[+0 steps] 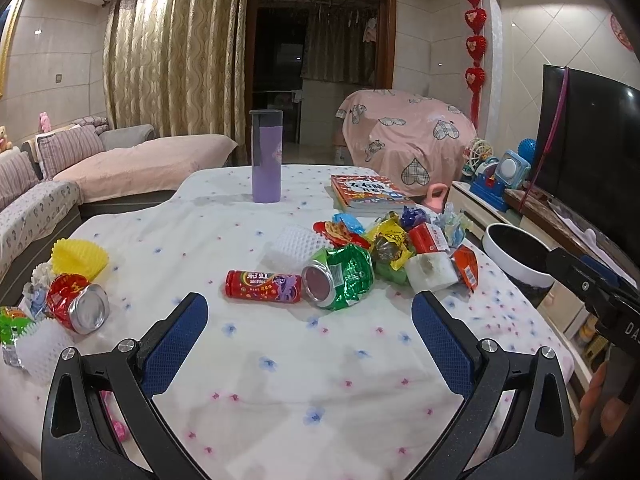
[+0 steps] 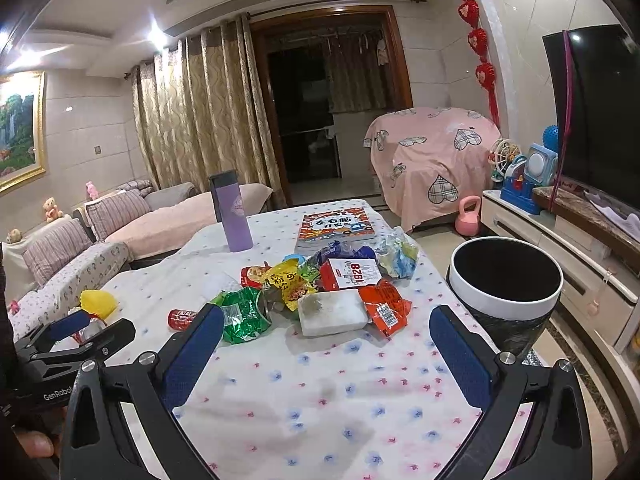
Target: Collect trash
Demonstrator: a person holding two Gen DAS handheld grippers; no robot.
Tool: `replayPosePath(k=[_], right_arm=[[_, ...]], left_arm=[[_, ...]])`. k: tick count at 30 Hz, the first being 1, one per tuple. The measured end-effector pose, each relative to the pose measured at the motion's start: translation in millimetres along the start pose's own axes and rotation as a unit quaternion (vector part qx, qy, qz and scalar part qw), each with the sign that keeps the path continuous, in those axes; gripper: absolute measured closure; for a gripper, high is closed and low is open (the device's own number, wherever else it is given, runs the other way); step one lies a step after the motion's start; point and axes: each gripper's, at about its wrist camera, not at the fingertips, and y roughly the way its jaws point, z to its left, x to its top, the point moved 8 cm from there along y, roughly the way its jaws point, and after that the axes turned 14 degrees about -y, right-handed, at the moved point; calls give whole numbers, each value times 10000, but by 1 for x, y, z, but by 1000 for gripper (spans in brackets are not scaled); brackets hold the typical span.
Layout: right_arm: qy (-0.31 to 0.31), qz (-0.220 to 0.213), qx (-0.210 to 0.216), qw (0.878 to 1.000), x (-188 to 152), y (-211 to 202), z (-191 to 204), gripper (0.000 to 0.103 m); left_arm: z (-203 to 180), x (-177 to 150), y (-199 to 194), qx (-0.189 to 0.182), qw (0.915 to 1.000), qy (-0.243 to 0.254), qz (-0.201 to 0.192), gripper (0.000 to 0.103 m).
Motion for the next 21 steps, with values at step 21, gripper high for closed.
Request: replayPosePath(k=[21], right_arm=[[87, -43, 63, 9999, 0, -2, -1, 0]], left_arm=[[-5, -2, 1, -31, 10000, 41, -1, 0]])
